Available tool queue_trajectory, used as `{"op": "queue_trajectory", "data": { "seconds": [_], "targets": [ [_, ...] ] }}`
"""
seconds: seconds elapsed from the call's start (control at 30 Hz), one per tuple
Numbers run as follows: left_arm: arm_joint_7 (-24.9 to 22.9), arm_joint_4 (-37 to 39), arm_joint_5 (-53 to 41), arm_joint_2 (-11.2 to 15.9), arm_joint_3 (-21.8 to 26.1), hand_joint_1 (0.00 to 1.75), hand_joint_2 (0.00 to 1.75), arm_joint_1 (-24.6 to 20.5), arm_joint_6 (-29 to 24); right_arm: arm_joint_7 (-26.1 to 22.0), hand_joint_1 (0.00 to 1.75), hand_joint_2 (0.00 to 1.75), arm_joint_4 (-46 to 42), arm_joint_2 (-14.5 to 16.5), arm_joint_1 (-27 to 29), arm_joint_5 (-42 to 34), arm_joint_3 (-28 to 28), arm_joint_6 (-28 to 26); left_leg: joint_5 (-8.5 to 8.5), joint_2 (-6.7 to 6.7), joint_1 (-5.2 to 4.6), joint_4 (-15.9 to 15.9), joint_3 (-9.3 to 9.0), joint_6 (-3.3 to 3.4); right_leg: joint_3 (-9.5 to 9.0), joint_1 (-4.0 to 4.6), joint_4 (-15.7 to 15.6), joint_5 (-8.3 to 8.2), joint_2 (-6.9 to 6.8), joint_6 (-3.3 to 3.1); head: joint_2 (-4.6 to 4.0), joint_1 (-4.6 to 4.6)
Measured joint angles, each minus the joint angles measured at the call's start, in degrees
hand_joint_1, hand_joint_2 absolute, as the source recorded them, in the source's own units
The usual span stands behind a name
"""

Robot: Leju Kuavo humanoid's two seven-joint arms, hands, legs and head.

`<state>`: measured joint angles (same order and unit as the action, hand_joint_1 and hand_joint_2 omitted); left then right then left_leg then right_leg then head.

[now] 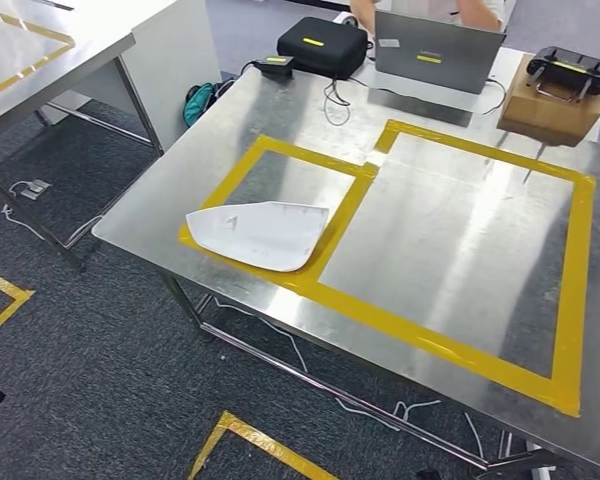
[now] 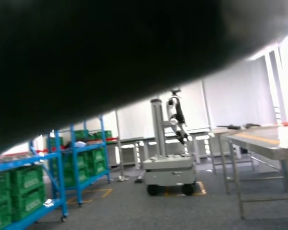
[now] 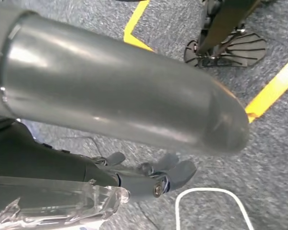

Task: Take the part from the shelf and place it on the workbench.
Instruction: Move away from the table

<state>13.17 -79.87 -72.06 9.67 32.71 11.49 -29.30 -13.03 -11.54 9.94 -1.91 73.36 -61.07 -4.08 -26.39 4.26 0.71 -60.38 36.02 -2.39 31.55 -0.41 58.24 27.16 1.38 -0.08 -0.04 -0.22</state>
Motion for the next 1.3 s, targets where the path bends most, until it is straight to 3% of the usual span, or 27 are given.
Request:
{"op": "queue_trajectory", "data": {
  "seconds": [0.03,0.07,0.1,0.13,0.17,0.2,0.27,0.33,0.4,0.43,0.47,0.5,0.57,0.63,0.67,0.73,0.77,0.83,0.9,0.97,1.03,1.1,1.17,1.2,1.23,1.27,1.3],
  "targets": [
    [-0.05,-0.1,0.01,-0.3,0.09,0.0,0.0,0.07,0.01,-0.01,0.0,0.0,-0.03,-0.04,0.07,-0.01,-0.09,0.04,-1.93,-1.97,-0.13,-3.61,1.73,-0.17,-0.03,0.12,-0.04,0.04,-0.73,-0.19,0.0,-0.16],
    [-0.06,-0.17,0.02,-0.56,0.17,0.0,0.0,0.17,0.03,0.0,0.0,0.0,-0.05,-0.07,0.18,0.02,-0.21,0.05,-3.83,-3.01,-0.12,-7.72,3.73,-0.32,-0.02,0.21,-0.04,0.1,-1.53,-0.32,0.0,-0.23],
    [-0.06,-0.19,0.02,-0.81,0.23,0.0,0.0,0.36,0.05,0.01,0.0,0.0,-0.06,-0.09,0.29,0.05,-0.31,0.06,-5.03,-3.45,-0.09,-11.04,5.34,-0.42,-0.01,0.27,-0.04,0.16,-2.34,-0.4,0.0,-0.24],
    [-0.06,-0.19,0.02,-1.01,0.33,0.0,0.0,0.59,0.05,0.02,0.0,0.0,-0.07,-0.11,0.36,0.08,-0.4,0.06,-5.18,-3.63,-0.06,-12.61,6.09,-0.46,-0.01,0.31,-0.04,0.24,-3.16,-0.43,0.0,-0.24],
    [-0.06,-0.2,0.02,-1.13,0.47,0.0,0.0,0.77,0.05,0.02,0.0,0.0,-0.07,-0.13,0.39,0.07,-0.44,0.06,-4.18,-3.74,-0.06,-11.8,5.63,-0.44,-0.05,0.33,-0.04,0.31,-3.95,-0.4,-0.01,-0.24],
    [-0.06,-0.22,0.02,-1.21,0.65,0.0,0.0,0.86,0.05,0.02,0.0,0.0,-0.07,-0.13,0.36,0.05,-0.46,0.06,-2.42,-4.09,-0.07,-8.84,4.02,-0.37,-0.14,0.33,-0.04,0.41,-4.71,-0.31,-0.01,-0.25],
    [-0.05,-0.32,0.02,-1.3,1.02,0.0,0.0,0.8,0.05,0.02,0.0,0.0,-0.08,-0.15,0.26,0.0,-0.52,0.06,0.83,-6.45,-0.3,-0.67,-0.54,-0.1,-0.43,0.55,0.05,0.76,-6.04,0.09,-0.02,-0.28],
    [-0.04,-0.44,0.0,-1.47,1.25,0.0,0.0,0.75,0.07,0.04,0.0,0.0,-0.11,-0.17,0.18,-0.01,-0.62,0.06,1.74,-7.93,-0.58,3.69,-2.89,0.39,-0.69,0.88,0.03,1.2,-7.13,0.69,-0.01,-0.15],
    [0.04,-0.48,-0.02,-1.77,1.66,0.0,0.0,1.01,0.09,0.09,0.0,0.0,-0.14,-0.19,0.09,0.01,-0.67,0.06,1.67,-6.79,-0.7,4.14,-2.92,1.02,-1.22,0.94,-0.26,1.49,-8.27,1.29,-0.01,0.01],
    [0.19,-0.49,0.03,-1.93,2.03,0.0,0.0,1.22,0.09,0.1,0.0,0.0,-0.14,-0.2,0.04,0.08,-0.67,0.05,1.73,-6.15,-0.62,4.25,-2.95,1.32,-1.38,0.85,-0.12,1.79,-7.98,1.64,-0.01,0.02],
    [0.43,-0.51,0.17,-2.06,2.44,0.0,0.0,1.37,0.09,0.11,0.0,0.0,-0.15,-0.2,0.03,0.22,-0.67,0.02,1.83,-5.53,-0.5,4.35,-2.99,1.63,-1.13,0.76,0.74,2.51,-6.83,1.95,-0.01,0.09],
    [0.8,-0.54,0.43,-2.2,2.87,0.0,0.0,1.45,0.08,0.11,0.0,0.0,-0.15,-0.2,0.05,0.43,-0.67,-0.04,1.95,-4.96,-0.32,4.46,-3.06,1.93,-0.22,0.68,2.78,3.8,-5.21,2.21,0.0,0.16],
    [2.02,-0.56,1.09,-2.5,3.82,0.0,0.0,1.51,0.07,0.15,0.0,0.0,-0.14,-0.18,0.21,0.85,-0.66,-0.19,1.96,-3.73,-0.19,4.46,-3.04,2.31,3.32,0.56,10.27,7.57,-2.22,2.48,-0.01,0.31],
    [3.41,-0.5,1.43,-2.84,4.94,0.0,0.0,1.55,0.13,0.2,0.0,0.0,-0.14,-0.15,0.38,1.1,-0.65,-0.44,1.91,-2.25,-0.22,4.43,-3.03,2.43,6.57,0.56,16.49,9.6,-1.62,2.51,-0.01,0.31],
    [3.95,-0.45,1.44,-2.98,5.49,0.0,0.0,1.57,0.19,0.2,0.0,0.0,-0.14,-0.13,0.41,1.2,-0.65,-0.61,1.9,-1.58,-0.22,4.41,-3.05,2.43,7.11,0.55,17.18,9.26,-1.58,2.47,-0.01,0.31],
    [4.89,-0.3,1.45,-3.21,6.69,0.0,0.0,1.55,0.37,0.17,0.0,0.0,-0.14,-0.1,0.39,1.46,-0.65,-0.96,1.87,-0.3,-0.14,4.37,-3.17,2.37,5.8,0.46,13.63,6.37,-1.33,2.37,-0.02,0.31],
    [5.51,-0.19,1.48,-3.33,7.43,0.0,0.0,1.51,0.47,0.13,0.0,0.0,-0.14,-0.08,0.36,1.64,-0.65,-1.12,1.82,0.39,-0.07,4.36,-3.26,2.25,4.09,0.32,9.8,4.18,-0.56,2.34,-0.01,0.31],
    [6.92,0.1,1.57,-3.51,9.18,0.0,0.0,1.3,0.7,0.05,0.0,0.0,-0.13,0.13,0.27,1.97,-0.63,-1.36,1.76,1.9,0.0,4.19,-3.21,1.74,0.85,-0.09,2.7,1.38,2.23,2.23,-0.01,0.27],
    [8.05,0.38,1.63,-3.58,10.87,0.0,0.0,1.12,0.97,0.04,0.0,0.0,-0.13,0.38,0.16,2.14,-0.61,-1.63,1.99,3.25,0.18,4.17,-2.82,0.96,-0.33,-0.12,0.59,1.22,3.45,1.84,0.0,0.25],
    [8.73,0.7,1.59,-3.67,12.4,0.0,0.0,1.14,1.24,0.07,0.0,0.0,-0.13,0.54,0.06,2.26,-0.61,-1.89,2.23,4.07,0.43,4.3,-2.52,0.25,-0.63,0.01,0.44,0.97,2.11,1.14,-0.01,0.25],
    [9.12,0.98,1.41,-3.82,13.66,0.0,0.0,0.95,1.47,0.04,0.0,0.0,-0.14,0.68,-0.01,2.32,-0.62,-1.97,0.9,1.54,0.21,2.25,-1.45,-0.2,-0.87,-0.02,0.1,0.76,0.67,0.35,-0.01,-0.01],
    [9.51,1.16,0.91,-4.07,14.38,0.0,0.0,0.36,1.88,0.02,0.0,0.0,-0.14,0.74,0.04,2.33,-0.62,-1.96,-2.47,-2.22,-0.06,-4.33,1.81,-0.46,-0.96,0.17,-0.04,0.81,-0.96,-0.21,-0.01,-0.26],
    [9.97,1.31,0.28,-4.51,14.99,0.0,0.0,0.07,2.38,0.04,0.0,0.0,-0.14,0.75,0.18,2.32,-0.62,-1.95,-4.87,-3.46,-0.07,-11.24,5.22,-0.57,-0.97,0.36,-0.04,0.96,-2.7,-0.44,-0.01,-0.27],
    [10.14,1.37,0.06,-4.74,15.32,0.0,0.0,0.1,2.55,0.07,0.0,0.0,-0.14,0.76,0.21,2.32,-0.63,-1.95,-4.63,-3.61,-0.07,-12.24,5.69,-0.54,-1.0,0.41,-0.03,1.04,-3.51,-0.51,-0.01,-0.28],
    [10.27,1.4,-0.17,-4.93,15.65,0.0,0.0,0.13,2.71,0.12,0.0,0.0,-0.14,0.8,0.22,2.33,-0.63,-1.93,-3.36,-3.74,-0.08,-10.91,4.98,-0.48,-1.09,0.43,-0.03,1.13,-4.26,-0.51,-0.01,-0.28],
    [10.39,1.43,-0.34,-5.05,15.92,0.0,0.0,0.13,2.87,0.16,0.0,0.0,-0.14,0.84,0.2,2.34,-0.63,-1.92,-1.47,-4.19,-0.1,-7.65,3.23,-0.38,-1.24,0.44,-0.03,1.25,-4.95,-0.45,-0.01,-0.28],
    [10.57,1.4,-0.64,-5.17,16.17,0.0,0.0,0.1,3.1,0.2,0.0,0.0,-0.14,0.91,0.18,2.37,-0.63,-1.91,0.27,-5.48,-0.19,-3.61,1.0,-0.26,-1.42,0.5,-0.03,1.41,-5.57,-0.3,-0.01,-0.29]
  ]
}}
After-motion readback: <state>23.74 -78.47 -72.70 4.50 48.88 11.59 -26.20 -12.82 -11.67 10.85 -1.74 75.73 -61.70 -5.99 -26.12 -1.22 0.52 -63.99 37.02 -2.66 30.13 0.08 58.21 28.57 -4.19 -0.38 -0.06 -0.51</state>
